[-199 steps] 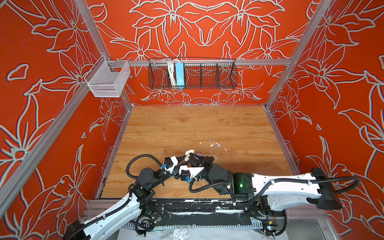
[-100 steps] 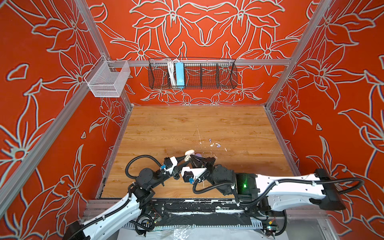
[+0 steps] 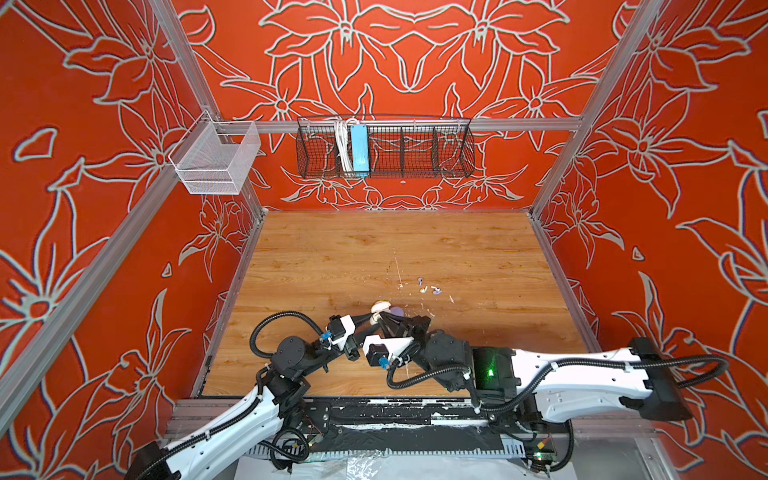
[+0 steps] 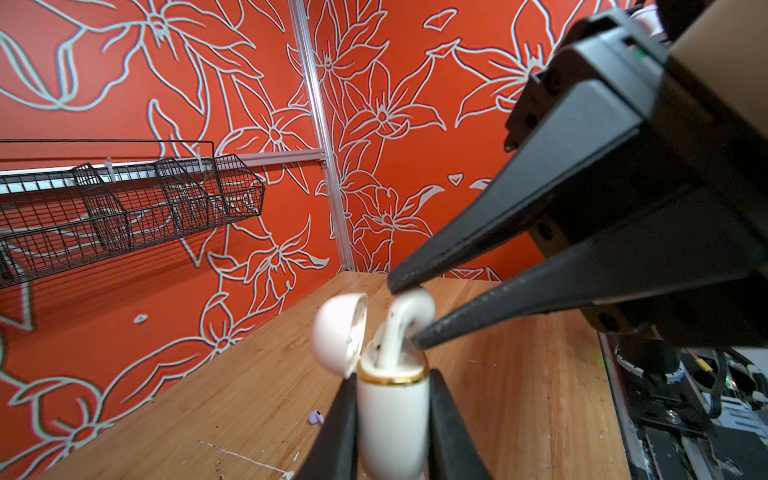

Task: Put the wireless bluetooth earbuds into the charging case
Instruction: 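Lower the earbud into the empty slot of the case held by the left gripper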

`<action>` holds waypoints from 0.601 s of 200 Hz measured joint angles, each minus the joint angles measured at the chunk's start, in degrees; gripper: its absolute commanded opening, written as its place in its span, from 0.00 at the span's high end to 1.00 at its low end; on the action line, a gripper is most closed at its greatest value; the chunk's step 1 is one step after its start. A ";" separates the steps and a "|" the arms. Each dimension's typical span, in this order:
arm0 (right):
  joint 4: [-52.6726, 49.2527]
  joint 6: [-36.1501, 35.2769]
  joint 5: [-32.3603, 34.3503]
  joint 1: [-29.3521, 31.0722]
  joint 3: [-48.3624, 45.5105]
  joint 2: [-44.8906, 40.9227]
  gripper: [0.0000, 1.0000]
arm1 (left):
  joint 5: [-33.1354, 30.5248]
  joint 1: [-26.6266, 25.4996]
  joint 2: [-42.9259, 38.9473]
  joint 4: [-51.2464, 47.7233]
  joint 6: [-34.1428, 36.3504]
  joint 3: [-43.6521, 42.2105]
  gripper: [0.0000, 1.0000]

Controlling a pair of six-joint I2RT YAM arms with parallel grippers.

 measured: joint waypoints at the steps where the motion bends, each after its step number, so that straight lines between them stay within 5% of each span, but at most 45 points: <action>1: 0.00 0.02 -0.02 0.00 0.00 0.00 0.92 | 0.00 0.00 0.00 0.00 0.02 0.00 1.00; 120: -0.48 2.19 -2.58 -0.02 -0.33 -0.68 0.89 | 1.25 0.02 -0.11 0.07 0.31 0.00 1.00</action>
